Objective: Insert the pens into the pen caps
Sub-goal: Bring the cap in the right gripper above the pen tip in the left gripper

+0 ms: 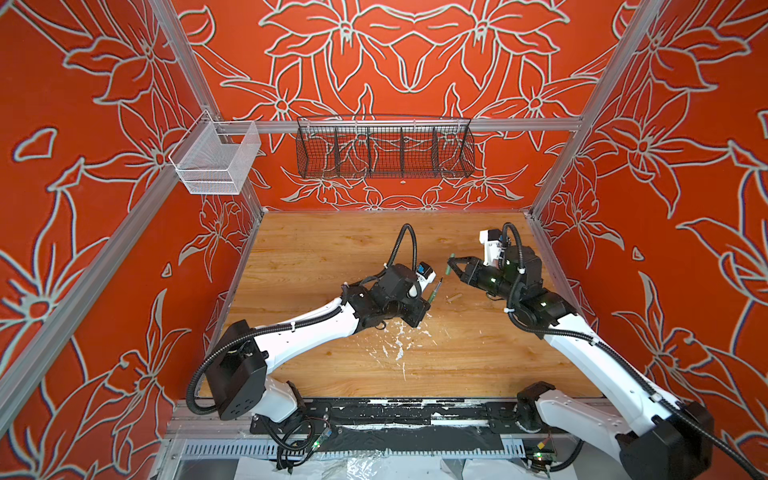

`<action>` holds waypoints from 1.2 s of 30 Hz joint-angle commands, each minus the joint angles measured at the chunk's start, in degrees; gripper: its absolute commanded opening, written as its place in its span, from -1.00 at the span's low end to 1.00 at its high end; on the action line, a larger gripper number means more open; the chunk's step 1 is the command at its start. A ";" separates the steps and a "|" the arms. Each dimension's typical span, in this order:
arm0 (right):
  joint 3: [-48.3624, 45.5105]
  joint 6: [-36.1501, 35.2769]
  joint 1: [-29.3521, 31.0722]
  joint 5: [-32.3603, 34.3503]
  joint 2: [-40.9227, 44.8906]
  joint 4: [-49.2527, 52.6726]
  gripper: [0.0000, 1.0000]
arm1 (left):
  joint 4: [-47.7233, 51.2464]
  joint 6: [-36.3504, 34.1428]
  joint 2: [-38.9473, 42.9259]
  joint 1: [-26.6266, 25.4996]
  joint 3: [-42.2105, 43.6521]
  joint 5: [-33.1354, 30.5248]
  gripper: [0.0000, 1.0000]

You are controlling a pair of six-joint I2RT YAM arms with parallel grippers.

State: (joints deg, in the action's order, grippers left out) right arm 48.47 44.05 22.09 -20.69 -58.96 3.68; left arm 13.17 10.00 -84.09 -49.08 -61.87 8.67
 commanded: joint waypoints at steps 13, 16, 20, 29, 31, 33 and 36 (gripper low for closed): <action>-1.75 1.13 -0.29 -1.11 -1.28 -3.81 -0.71 | 0.10 -1.03 1.59 -0.23 -0.80 -0.03 -1.00; -2.13 1.58 -0.27 -1.43 -1.33 -4.30 -0.71 | 0.19 -1.03 1.48 -0.23 -0.84 -0.14 -1.00; -2.99 1.72 -0.20 -1.22 -1.13 -4.68 -0.71 | -0.20 -1.21 1.35 -0.23 -0.88 -0.14 -1.00; -3.12 1.81 -0.21 -1.33 -1.42 -4.78 -0.71 | 0.03 -1.34 1.48 -0.23 -0.97 -0.41 -1.00; -3.23 2.22 -0.20 -1.82 -1.55 -5.08 -0.71 | 0.12 -1.40 1.54 -0.23 -1.00 -0.64 -1.00; -3.46 2.54 -0.12 -2.07 -1.64 -5.57 -0.72 | 0.10 -1.76 1.32 -0.16 -0.98 -0.78 -1.00; -3.76 2.78 -0.03 -2.15 -1.72 -5.64 -0.72 | 0.53 -2.09 1.14 -0.22 -1.14 -1.63 -1.00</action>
State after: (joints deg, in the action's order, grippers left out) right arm 45.84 45.50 22.11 -21.98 -60.45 -0.34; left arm 13.23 9.04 -84.05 -49.08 -61.87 8.03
